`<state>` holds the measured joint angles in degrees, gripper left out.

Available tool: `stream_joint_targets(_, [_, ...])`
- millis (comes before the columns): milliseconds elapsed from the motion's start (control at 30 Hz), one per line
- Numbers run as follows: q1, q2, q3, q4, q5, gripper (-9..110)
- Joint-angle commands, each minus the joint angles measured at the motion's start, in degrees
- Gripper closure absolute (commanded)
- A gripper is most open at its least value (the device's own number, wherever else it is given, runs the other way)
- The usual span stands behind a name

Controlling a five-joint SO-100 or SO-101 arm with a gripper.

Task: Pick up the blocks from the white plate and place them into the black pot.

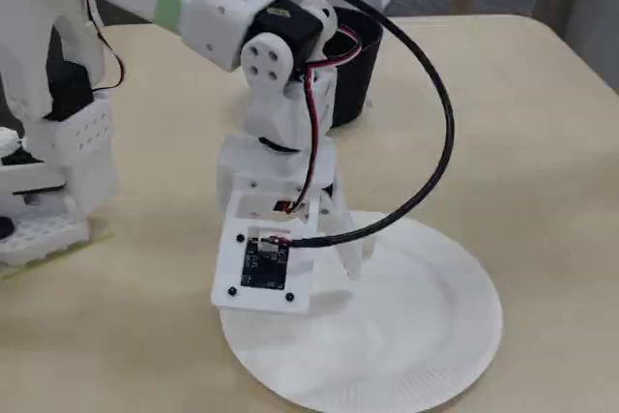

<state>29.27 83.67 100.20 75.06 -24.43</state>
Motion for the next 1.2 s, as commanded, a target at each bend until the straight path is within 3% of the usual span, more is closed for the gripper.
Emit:
stream_joint_targets(0, [-0.70, 0.09, -2.64, -1.05, -0.09, 68])
stream_joint_targets(133, [-0.35, -0.09, -2.72, -2.02, 0.00, 74])
stream_joint_targets(400, [-0.35, -3.08, -3.52, -3.25, 3.25, 104])
stream_joint_targets(667, [-1.05, -0.35, -5.01, -5.36, 3.69, 104])
stream_joint_targets(867, [-2.72, 20.21, -5.54, -12.92, 13.45, 104])
stream_joint_targets(1033, [-15.03, 24.96, -27.95, -2.46, 22.15, 104])
stream_joint_targets(1167, [-30.23, 28.65, -28.30, 1.14, 33.31, 104])
